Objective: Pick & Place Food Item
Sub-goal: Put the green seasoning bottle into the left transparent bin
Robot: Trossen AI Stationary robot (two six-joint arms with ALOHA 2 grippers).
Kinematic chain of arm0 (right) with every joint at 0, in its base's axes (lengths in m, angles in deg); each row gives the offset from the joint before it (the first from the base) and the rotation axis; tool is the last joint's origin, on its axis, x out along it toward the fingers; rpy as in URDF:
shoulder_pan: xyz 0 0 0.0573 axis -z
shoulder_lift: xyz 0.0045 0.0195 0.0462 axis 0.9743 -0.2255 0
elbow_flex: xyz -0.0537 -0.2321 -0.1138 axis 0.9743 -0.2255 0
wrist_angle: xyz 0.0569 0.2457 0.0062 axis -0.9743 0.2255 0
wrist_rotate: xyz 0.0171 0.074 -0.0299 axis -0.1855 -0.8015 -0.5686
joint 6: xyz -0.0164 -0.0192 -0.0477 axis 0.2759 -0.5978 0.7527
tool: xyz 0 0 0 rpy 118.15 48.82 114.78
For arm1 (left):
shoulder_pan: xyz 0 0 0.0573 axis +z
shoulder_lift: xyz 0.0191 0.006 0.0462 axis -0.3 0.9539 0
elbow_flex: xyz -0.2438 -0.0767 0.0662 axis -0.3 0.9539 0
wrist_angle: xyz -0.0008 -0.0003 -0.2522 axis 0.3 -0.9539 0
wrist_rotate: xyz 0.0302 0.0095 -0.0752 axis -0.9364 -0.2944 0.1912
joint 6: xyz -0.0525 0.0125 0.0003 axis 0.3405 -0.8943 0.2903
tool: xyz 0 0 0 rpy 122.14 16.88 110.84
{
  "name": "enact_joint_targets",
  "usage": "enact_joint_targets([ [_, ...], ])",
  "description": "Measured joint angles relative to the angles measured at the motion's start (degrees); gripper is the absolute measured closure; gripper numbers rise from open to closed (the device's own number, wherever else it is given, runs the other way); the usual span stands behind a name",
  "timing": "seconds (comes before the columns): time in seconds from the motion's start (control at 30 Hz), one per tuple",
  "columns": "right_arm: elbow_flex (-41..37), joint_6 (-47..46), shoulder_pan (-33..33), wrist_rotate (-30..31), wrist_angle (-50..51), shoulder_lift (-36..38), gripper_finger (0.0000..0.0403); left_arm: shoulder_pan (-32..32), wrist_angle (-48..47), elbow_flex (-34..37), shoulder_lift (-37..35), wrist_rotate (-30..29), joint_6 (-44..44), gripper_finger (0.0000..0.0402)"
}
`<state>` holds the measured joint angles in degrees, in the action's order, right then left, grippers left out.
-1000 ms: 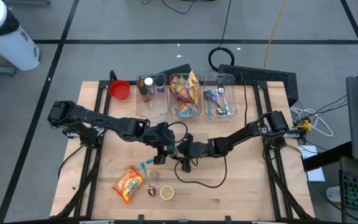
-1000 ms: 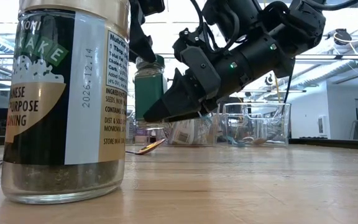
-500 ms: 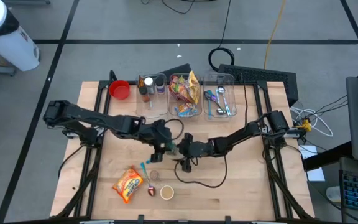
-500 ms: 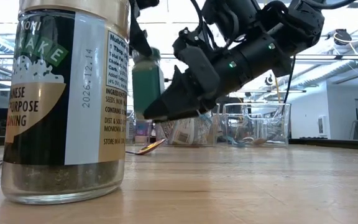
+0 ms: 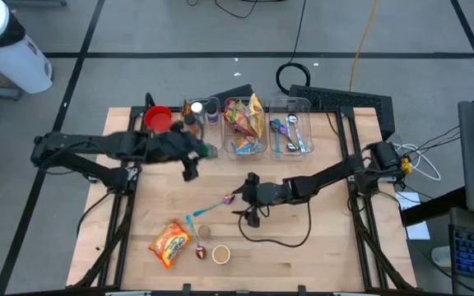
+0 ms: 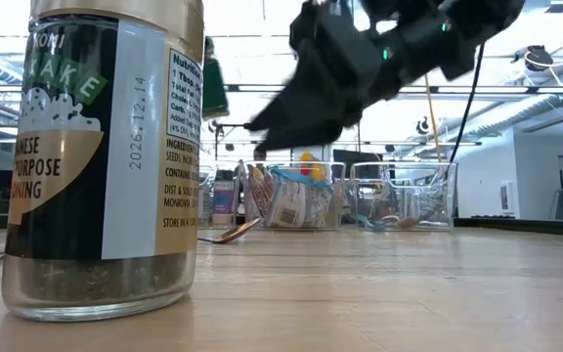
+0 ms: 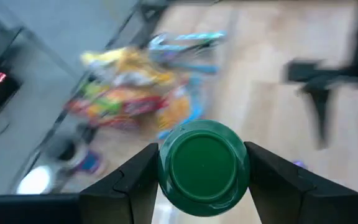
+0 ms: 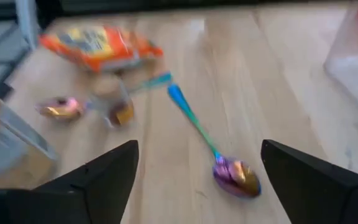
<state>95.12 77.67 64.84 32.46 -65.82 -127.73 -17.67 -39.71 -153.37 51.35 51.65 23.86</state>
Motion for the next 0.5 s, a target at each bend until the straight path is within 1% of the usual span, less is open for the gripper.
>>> enact_joint_targets([
  [0.13, -2.2, 0.0, -0.4, 0.0, 1.2, 4.3, 0.0077, 8.2, -0.8, 0.0, -0.8, 0.7, -1.2, 0.0193],
  [0.2, -3.1, -0.1, -0.4, 0.1, 0.7, 5.8, 0.0077, 12.6, -1.9, 0.0, -0.4, 2.2, -2.4, 0.0193],
  [0.27, -4.5, -0.9, -0.4, 0.2, 1.2, 7.5, 0.0076, 17.0, 0.0, 0.0, 0.6, 5.1, -3.3, 0.0193],
  [0.37, -5.9, -2.1, -0.3, 0.5, 0.4, 8.6, 0.0077, 22.7, 0.2, 0.0, 3.2, 8.6, -4.5, 0.0193],
  [0.5, -7.5, -2.6, -0.3, 1.8, -1.0, 9.0, 0.0078, 28.7, 0.9, 0.0, 7.3, 9.5, -5.3, 0.0193],
])
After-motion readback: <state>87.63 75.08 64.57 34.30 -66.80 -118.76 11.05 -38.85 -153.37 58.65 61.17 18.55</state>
